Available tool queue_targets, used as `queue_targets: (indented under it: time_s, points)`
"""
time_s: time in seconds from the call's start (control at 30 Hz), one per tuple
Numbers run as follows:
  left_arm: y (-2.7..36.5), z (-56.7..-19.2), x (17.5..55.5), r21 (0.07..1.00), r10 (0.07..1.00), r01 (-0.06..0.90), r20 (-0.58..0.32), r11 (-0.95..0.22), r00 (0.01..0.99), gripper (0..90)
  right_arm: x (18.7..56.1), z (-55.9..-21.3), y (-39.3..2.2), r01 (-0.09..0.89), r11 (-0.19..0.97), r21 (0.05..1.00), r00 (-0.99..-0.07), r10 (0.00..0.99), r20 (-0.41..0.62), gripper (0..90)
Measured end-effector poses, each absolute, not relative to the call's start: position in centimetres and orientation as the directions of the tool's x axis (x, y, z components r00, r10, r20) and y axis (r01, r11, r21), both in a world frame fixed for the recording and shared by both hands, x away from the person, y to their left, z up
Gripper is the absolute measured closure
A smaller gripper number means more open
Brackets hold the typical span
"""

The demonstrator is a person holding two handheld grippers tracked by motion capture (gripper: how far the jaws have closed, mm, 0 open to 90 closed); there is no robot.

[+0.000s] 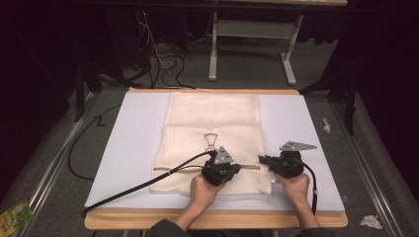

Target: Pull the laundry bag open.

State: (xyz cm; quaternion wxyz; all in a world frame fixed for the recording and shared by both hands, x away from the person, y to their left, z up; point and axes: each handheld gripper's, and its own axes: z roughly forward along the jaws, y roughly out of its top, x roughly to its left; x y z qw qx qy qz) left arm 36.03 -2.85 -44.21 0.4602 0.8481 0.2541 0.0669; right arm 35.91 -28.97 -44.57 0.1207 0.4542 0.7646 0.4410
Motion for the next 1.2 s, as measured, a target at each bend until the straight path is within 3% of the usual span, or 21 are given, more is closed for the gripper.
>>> queue_targets:
  time_s: [1.2]
  points:
    - [-1.0, -44.0, 36.2, 0.817, 0.513, 0.375, -0.115, -0.438, 0.851, 87.1, 36.1, -44.7, -28.6, 0.598, 0.201, 0.776, -0.549, 0.808, 0.214, 87.9]
